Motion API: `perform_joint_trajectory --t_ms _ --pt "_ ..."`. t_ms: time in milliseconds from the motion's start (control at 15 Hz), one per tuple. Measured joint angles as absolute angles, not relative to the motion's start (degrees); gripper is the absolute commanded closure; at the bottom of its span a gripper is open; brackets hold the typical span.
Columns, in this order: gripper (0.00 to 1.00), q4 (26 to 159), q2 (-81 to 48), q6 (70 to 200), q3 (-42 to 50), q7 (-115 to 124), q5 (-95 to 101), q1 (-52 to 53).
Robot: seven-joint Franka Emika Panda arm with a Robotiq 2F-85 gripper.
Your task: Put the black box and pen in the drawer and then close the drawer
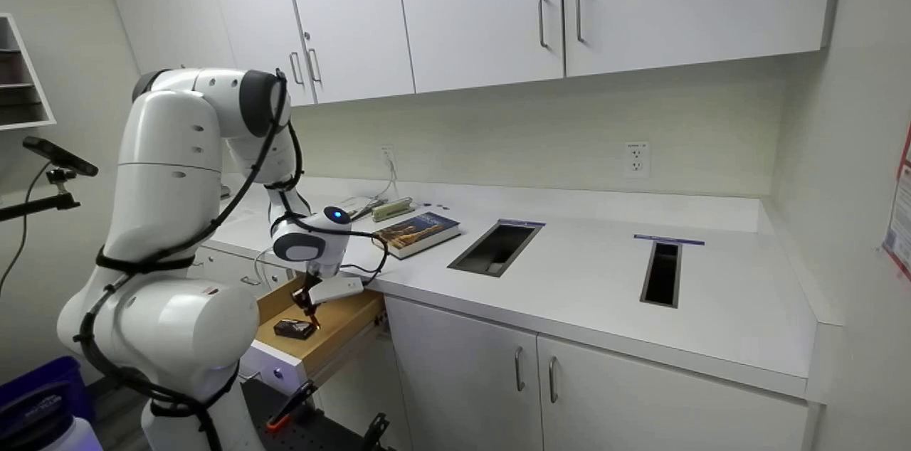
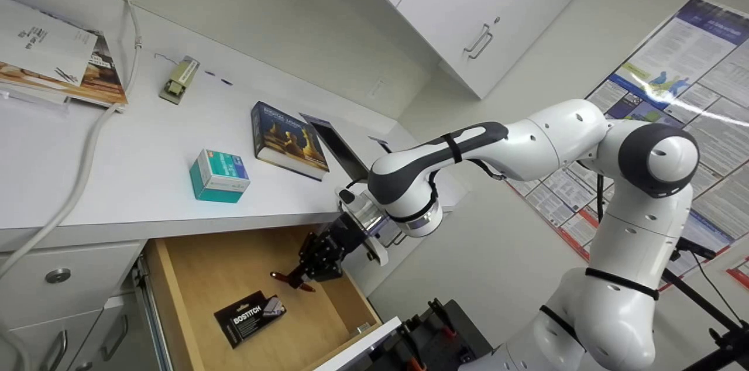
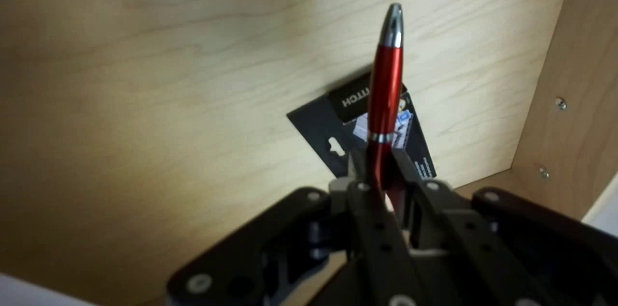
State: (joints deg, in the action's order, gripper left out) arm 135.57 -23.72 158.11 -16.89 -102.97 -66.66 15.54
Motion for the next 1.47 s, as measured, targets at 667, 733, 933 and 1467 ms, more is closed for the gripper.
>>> perform_joint_trajectory --t_ms 667,733,933,1467 --pt "0.0 135.3 -20.1 158.5 -18.6 -103.2 -65.8 16.6" --pt "0.0 136.3 -18.1 157.2 -19.2 -103.1 -64.8 16.7" --pt "0.0 139.7 -10.3 145.9 -20.9 -103.0 -61.5 16.4" --pt "0.0 145.5 6.6 114.4 -21.7 -94.0 -55.7 18.4"
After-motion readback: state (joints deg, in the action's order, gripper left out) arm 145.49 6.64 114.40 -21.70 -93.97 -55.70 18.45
